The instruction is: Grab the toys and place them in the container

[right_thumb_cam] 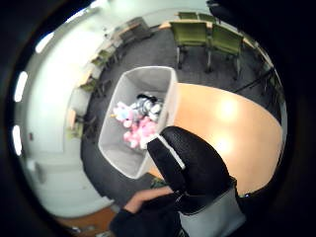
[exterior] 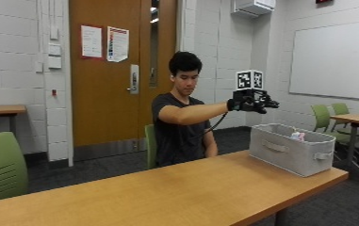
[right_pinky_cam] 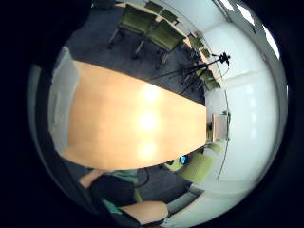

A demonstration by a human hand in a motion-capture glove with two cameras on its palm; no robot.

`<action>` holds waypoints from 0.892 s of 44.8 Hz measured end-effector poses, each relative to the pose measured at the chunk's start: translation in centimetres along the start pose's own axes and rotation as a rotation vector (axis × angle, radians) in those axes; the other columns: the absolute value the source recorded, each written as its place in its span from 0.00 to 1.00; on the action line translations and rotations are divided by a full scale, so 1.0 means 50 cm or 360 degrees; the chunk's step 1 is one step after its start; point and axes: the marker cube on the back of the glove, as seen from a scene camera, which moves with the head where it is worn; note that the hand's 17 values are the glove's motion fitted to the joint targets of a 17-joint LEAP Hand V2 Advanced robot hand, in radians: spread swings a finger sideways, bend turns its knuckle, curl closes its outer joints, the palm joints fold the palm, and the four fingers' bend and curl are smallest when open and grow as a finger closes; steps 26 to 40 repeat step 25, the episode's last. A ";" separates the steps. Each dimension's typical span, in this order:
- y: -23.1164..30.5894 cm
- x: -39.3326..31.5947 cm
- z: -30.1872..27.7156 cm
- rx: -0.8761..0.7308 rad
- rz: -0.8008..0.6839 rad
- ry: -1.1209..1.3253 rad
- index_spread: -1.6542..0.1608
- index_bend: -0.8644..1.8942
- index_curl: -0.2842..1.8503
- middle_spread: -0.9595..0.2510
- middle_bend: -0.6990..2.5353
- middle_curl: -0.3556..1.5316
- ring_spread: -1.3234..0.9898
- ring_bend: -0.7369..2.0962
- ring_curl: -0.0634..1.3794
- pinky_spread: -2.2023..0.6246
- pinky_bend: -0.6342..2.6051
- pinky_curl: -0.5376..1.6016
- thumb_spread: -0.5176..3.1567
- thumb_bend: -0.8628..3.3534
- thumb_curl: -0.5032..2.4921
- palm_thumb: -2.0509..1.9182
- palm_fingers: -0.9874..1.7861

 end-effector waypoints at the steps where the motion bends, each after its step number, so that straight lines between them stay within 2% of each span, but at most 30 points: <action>1: 0.005 0.019 0.006 -0.0003 0.0017 -0.0003 0.76 0.38 0.25 0.74 0.28 0.40 0.49 0.35 0.19 0.74 0.42 0.40 0.47 0.19 0.27 0.50 0.33; 16: 0.078 0.201 0.063 -0.0026 0.0200 -0.0110 0.77 0.38 0.27 0.73 0.28 0.40 0.47 0.33 0.20 0.74 0.38 0.39 0.48 0.20 0.25 0.50 0.33; 40: 0.095 0.214 0.064 -0.0030 0.0207 -0.0106 0.77 0.37 0.28 0.73 0.28 0.40 0.46 0.32 0.20 0.74 0.37 0.39 0.49 0.20 0.25 0.51 0.34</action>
